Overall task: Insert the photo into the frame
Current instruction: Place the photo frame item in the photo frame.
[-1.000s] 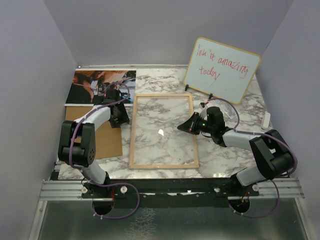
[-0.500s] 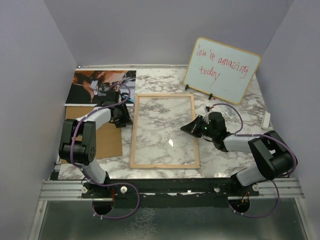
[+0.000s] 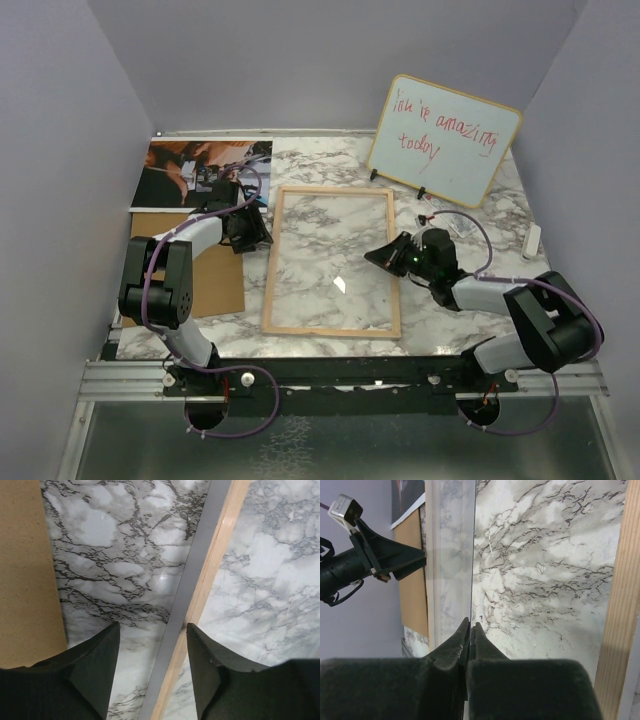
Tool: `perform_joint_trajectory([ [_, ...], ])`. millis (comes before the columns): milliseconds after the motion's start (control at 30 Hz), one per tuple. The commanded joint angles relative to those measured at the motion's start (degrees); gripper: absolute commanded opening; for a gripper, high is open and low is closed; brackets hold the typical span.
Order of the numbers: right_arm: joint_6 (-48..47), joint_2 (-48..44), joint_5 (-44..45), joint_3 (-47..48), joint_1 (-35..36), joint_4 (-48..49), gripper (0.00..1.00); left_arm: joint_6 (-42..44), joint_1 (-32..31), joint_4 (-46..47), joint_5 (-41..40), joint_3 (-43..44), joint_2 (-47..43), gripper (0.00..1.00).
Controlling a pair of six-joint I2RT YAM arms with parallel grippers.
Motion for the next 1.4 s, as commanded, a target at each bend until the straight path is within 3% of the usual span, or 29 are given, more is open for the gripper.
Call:
perform_joint_trajectory([
  [0, -1.71, -3.93, 2.09, -2.21, -0.30, 3.71, 0.01, 0.77, 0.07, 0.84, 1.87, -1.54, 0.22, 0.61],
  [167, -2.07, -6.23, 1.71, -3.97, -0.30, 6.33, 0.01, 1.57, 0.07, 1.22, 2.99, -1.59, 0.35, 0.67],
  [300, -0.94, -2.92, 0.19, -3.23, -0.30, 8.21, 0.01, 1.41, 0.00, 1.50, 3.76, -1.53, 1.43, 0.66],
  [467, 0.88, 1.68, -2.91, -1.82, -0.30, 13.24, 0.01, 1.22, -0.09, 1.61, 4.13, -1.50, 2.48, 0.62],
  [700, 1.85, 2.17, -3.84, -0.98, -0.30, 12.05, 0.02, 1.35, -0.03, 1.70, 4.87, -1.55, 3.47, 0.50],
  [933, -0.08, 2.76, -6.17, 2.89, -0.30, 3.91, 0.56, 2.09, -0.21, 1.61, 4.72, -1.68, 3.89, 0.38],
  [967, -2.01, 3.31, -6.61, 6.03, -0.38, -1.98, 0.64, 2.40, -0.23, 1.45, 3.76, -1.59, 3.69, 0.38],
  [1167, -4.74, 8.81, -9.56, 12.12, -1.57, -6.93, 0.61, 3.75, -0.23, 0.31, 2.54, -0.36, 4.24, 0.31],
  [1233, -4.80, 10.98, -11.52, 13.19, -1.82, -6.39, 0.51, 4.42, -0.19, -0.35, 2.00, 0.34, 4.38, 0.27],
  [1367, -5.17, 11.70, -13.98, 13.26, -1.92, -4.68, 0.19, 5.00, -0.19, -0.99, 2.25, 1.34, 4.32, 0.26],
])
